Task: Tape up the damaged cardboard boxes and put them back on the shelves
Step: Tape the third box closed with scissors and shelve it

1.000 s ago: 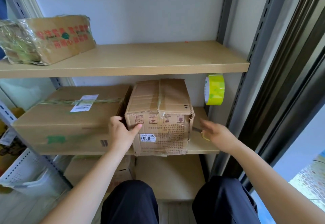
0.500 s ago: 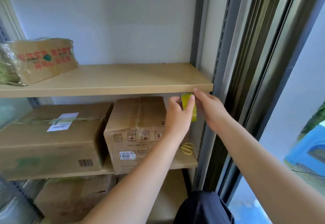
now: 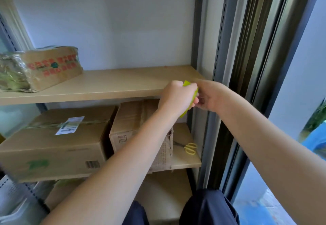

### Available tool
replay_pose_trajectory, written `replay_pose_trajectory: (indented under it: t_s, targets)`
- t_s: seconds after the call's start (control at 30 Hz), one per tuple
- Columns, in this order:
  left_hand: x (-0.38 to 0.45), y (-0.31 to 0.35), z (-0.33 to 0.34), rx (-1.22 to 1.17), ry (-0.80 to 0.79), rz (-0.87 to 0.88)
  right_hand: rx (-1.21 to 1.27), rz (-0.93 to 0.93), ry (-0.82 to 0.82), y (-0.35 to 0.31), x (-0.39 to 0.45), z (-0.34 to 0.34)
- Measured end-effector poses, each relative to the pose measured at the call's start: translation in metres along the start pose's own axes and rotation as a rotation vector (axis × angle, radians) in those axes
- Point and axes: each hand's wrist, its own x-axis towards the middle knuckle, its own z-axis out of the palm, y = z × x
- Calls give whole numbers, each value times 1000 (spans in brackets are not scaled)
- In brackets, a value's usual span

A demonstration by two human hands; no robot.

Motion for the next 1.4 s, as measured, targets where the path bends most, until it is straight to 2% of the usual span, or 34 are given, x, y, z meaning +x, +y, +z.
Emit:
replay_pose_trajectory:
  t_s: [0.1,0.17,0.27,0.33,0.5,0.6,0.73,0.83,0.93,1.03,1.13,1.3,1.4]
  targets:
    - [-15,15,-27,87,-111,184,62,-250,-56,-12,-16,-1]
    - [-27,6,-44,101,-286,164,44,-304,-91,3,-23,-7]
    - [-47,-35,-56,297,-427,102,28,-156,-115,68,-23,-14]
    - [-60,-70,-57,464,-475,67,42,-67,-60,119,-21,-14]
    - [-85,-138,-54,667,-647,-23,168,-114,131,220,-16,1]
    - [-84,-156,-55,869,-574,-16,301,-118,221,247,-10,15]
    - [-77,-169,-63,1266,-278,-18,499,7,354,252,9,21]
    - [-72,-174,-65,1342,-135,34,512,18,317,250,26,28]
    - [-71,-178,-60,1384,-96,162,552,59,332,245,41,36]
    - [-71,-180,-56,1440,-86,197,539,44,373,238,56,37]
    - [-67,-181,-55,1490,-70,210,424,-40,405,235,66,42]
    - [-65,-178,-53,1572,-15,221,24,-225,455,234,74,56]
    - [-61,-177,-57,1617,-27,211,-219,-120,527,233,78,53]
